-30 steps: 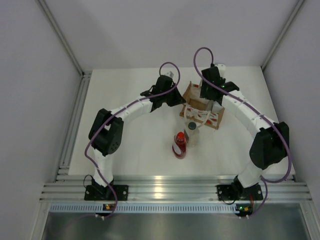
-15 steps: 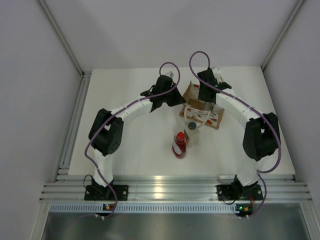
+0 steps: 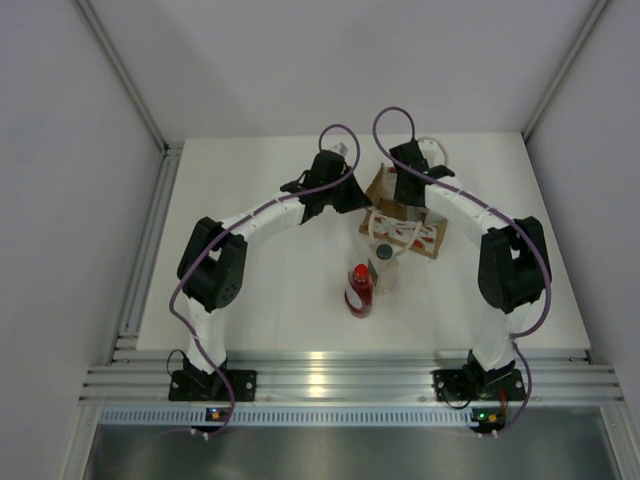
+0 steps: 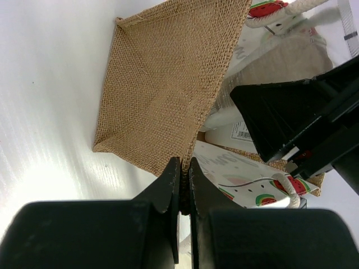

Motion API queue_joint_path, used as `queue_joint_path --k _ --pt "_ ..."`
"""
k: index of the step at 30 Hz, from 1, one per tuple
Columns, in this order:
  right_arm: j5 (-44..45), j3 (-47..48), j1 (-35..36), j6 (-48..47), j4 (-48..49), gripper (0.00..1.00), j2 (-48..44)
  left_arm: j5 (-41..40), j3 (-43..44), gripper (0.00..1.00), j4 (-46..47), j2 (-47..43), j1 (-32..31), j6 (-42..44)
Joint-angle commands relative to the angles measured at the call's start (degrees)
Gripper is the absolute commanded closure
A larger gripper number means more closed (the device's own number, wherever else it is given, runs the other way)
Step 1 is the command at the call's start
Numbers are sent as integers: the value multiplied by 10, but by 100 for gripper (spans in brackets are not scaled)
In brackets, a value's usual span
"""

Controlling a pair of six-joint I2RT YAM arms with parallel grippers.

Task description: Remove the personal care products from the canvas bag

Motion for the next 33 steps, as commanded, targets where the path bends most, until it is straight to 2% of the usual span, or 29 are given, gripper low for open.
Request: queue_joint_path --k 1,5,10,16,17,19,21,33 --pt "36 24 -16 -5 21 57 9 1 18 100 12 -3 7 7" --pt "51 25 -17 -21 45 62 18 4 19 100 12 -4 7 8" --pt "57 19 -20 -54 88 64 26 1 18 100 12 -10 7 12" --pt "49 -17 -21 -93 168 80 10 3 20 100 12 -8 7 13" --pt "47 -36 -21 -94 179 86 3 2 19 100 12 -8 6 13" --pt "32 -66 -21 -105 220 88 -21 1 20 100 12 -7 6 14" --pt "25 -77 -20 -116 237 100 -40 1 20 100 12 -8 7 14" --pt "-59 -152 -22 -152 335 100 -121 -7 17 100 11 -15 7 11"
